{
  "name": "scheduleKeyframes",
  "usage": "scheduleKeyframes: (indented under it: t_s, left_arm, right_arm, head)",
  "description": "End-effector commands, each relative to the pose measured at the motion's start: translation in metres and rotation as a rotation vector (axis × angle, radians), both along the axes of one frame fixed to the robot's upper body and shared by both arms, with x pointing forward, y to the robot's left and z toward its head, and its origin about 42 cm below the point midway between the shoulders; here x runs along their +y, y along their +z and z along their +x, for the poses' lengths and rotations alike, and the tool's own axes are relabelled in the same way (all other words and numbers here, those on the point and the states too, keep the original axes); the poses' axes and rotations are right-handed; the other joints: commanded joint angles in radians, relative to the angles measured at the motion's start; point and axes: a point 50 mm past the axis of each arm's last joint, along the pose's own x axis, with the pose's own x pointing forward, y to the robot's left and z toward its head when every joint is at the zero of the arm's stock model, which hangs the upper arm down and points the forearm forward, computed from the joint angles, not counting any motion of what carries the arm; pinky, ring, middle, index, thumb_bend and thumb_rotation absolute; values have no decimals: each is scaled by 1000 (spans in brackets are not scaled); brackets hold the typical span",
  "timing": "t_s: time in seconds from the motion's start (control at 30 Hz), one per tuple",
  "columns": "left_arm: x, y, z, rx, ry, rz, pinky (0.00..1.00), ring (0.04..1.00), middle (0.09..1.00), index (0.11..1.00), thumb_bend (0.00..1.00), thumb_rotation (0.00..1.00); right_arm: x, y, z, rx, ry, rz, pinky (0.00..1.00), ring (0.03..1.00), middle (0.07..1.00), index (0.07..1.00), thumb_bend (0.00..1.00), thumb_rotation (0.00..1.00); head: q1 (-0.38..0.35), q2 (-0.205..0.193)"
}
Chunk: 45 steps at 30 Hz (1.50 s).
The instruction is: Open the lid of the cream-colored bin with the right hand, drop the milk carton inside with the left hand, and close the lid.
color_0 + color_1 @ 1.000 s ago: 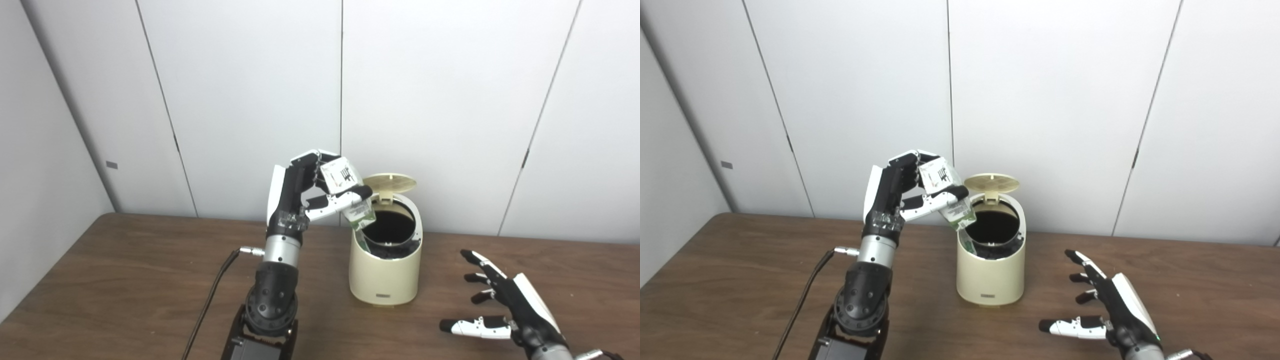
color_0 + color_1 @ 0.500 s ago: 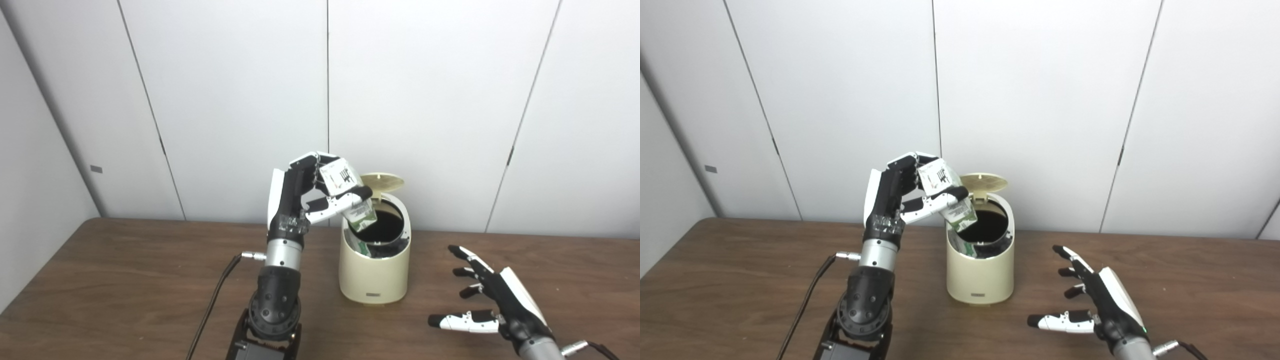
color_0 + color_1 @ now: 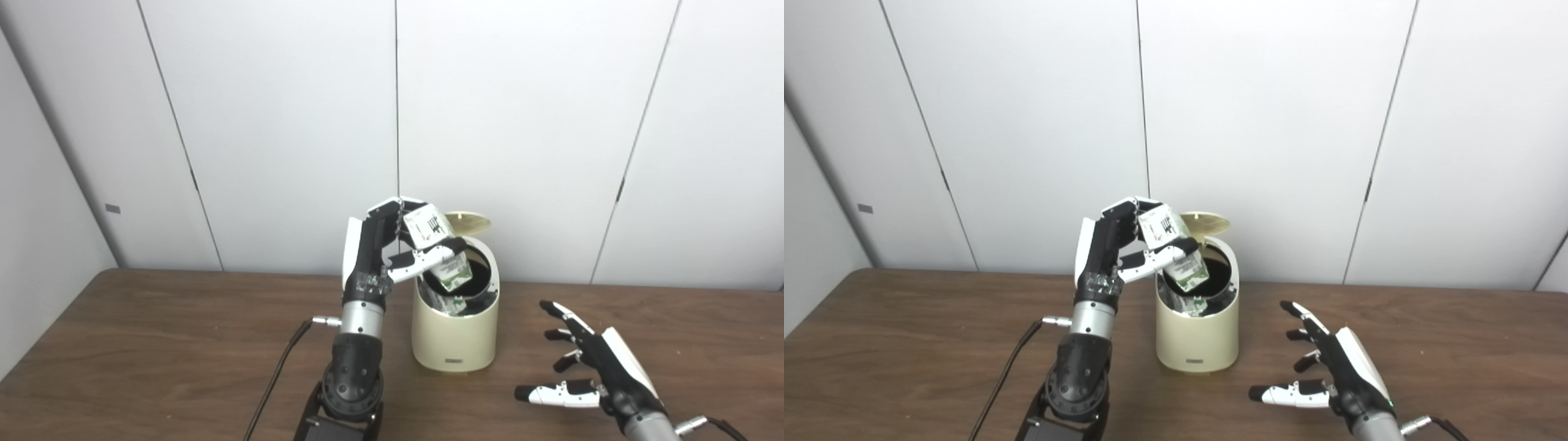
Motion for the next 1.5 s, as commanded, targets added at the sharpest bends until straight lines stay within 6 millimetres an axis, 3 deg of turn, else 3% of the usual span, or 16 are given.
scheduleKeyframes:
  t_s: [0.0,1.0,1.47]
  left_arm:
    - [-10,31,4,-140,-14,-11,416,446,492,517,503,0]
    - [-16,-1,23,-222,64,-92,442,446,490,517,503,0]
    - [-21,-11,23,-297,102,67,444,449,486,510,504,0]
  right_arm:
    - [1,20,1,-74,1,-3,523,799,928,908,796,221]
    - [3,19,-4,-81,6,-25,587,802,909,909,795,280]
    - [4,20,-6,-79,3,-8,580,800,910,908,804,301]
  head:
    - [-1,2]
    - [-12,9]
    - [-16,21]
